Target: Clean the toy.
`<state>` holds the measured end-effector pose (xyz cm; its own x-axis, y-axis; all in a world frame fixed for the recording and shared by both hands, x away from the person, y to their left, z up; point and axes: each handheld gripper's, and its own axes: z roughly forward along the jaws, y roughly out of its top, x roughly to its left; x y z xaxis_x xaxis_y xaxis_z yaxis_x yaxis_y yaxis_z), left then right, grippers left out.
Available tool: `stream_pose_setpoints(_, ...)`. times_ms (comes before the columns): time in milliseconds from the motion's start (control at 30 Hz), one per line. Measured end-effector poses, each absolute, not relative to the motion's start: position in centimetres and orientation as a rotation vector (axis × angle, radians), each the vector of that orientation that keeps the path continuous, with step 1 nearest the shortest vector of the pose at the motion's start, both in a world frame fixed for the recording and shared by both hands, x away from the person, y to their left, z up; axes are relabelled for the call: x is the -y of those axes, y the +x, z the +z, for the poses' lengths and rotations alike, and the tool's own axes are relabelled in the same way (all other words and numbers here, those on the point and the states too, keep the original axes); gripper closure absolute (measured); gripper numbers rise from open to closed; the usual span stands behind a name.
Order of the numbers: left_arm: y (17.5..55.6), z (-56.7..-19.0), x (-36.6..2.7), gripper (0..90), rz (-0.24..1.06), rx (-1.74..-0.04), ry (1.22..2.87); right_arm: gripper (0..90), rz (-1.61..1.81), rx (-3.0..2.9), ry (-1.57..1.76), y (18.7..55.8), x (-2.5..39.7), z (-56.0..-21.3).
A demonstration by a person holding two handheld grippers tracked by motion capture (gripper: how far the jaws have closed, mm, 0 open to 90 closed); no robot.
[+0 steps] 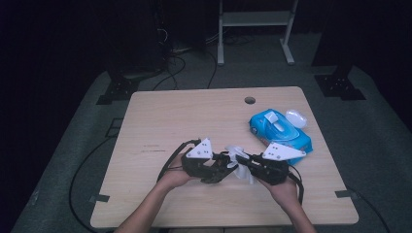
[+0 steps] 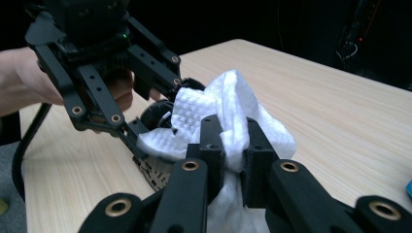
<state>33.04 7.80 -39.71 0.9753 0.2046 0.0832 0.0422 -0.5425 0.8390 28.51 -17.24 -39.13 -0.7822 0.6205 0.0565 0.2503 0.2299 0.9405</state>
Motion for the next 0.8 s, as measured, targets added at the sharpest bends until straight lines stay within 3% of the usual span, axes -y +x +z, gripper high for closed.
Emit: stream_pose_setpoints(800, 32.9, -40.0, -7.1, 58.2, 0.201, -0.148, 2.152, 81.6, 1.591, -2.182, 0.786, 28.7, 15.7, -38.1)
